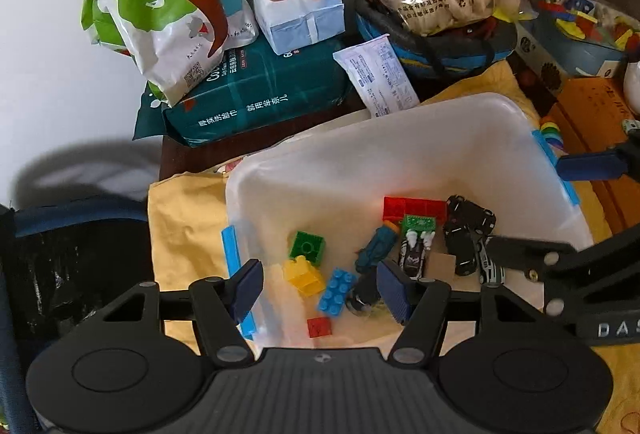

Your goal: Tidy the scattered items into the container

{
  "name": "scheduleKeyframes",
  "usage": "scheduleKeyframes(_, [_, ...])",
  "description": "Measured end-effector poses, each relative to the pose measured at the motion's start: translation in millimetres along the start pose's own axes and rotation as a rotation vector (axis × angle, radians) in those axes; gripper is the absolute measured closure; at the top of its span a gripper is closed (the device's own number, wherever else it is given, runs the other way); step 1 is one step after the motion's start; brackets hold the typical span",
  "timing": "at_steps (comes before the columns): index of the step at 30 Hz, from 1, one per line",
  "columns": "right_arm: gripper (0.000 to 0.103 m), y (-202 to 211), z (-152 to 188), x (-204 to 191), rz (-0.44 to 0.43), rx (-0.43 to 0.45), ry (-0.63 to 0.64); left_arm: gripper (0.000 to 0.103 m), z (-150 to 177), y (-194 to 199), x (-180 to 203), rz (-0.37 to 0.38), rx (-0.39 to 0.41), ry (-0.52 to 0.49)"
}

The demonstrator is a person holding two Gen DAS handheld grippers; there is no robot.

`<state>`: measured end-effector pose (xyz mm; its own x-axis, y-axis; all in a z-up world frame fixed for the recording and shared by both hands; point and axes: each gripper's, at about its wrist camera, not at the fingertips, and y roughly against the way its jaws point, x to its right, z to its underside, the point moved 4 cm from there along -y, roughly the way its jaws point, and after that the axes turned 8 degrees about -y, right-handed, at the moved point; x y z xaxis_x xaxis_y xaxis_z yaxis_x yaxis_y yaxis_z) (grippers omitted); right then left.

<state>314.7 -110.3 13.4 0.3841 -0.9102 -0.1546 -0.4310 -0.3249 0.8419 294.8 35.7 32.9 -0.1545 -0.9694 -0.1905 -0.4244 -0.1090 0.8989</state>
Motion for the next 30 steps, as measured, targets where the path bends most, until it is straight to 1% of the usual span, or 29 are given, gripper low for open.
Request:
scheduleKeyframes(1, [0.006,-2,-2,0,0.01,-0.016,-0.003,0.033,-2,1,-2,0.002,-0.007,0.007])
scheduleKeyframes(3, [0.006,-4,-5,-2,0.037,-0.056,0.0,0.033,-8,3,-7,-0.006,-0.012,0.017])
scheduleKeyframes(6, [0.006,-3,-11,-6,0.043,-0.079,0.014,0.033,-15,5,-15,-0.033,-0.032,0.041])
scheduleKeyframes(11, [0.005,4,-19,-12,0.057,-0.071,0.032,0.033,-22,8,-21,-0.042,-0.035,0.051])
scheduleKeyframes(18, [0.005,4,-16,-17,0.068,-0.067,0.06,0.033,-23,9,-22,-0.072,-0.036,0.054])
scheduleKeyframes(30, [0.005,3,-9,-14,0.08,-0.068,0.063,0.033,-20,3,-7,-0.039,-0.061,0.051])
